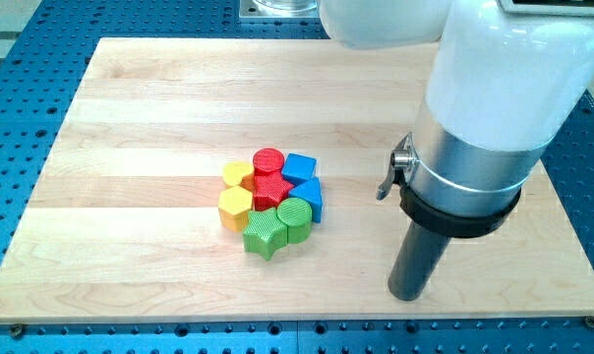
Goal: Separate the green circle from the blue triangle
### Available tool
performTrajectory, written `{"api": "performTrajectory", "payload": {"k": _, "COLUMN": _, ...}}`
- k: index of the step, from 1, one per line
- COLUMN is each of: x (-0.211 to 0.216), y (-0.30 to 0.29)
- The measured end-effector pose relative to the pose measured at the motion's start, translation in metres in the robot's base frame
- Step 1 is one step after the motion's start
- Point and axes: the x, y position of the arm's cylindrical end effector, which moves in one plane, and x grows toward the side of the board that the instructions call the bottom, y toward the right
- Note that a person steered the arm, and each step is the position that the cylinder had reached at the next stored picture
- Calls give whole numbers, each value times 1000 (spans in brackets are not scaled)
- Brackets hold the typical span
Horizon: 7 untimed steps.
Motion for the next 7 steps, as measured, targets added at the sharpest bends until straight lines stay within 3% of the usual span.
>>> {"api": "performTrajectory", "payload": {"k": 4, "x": -12, "y": -7}}
{"api": "performTrajectory", "payload": {"k": 6, "x": -84, "y": -59}}
{"api": "performTrajectory", "payload": {"k": 7, "x": -100, "y": -72}}
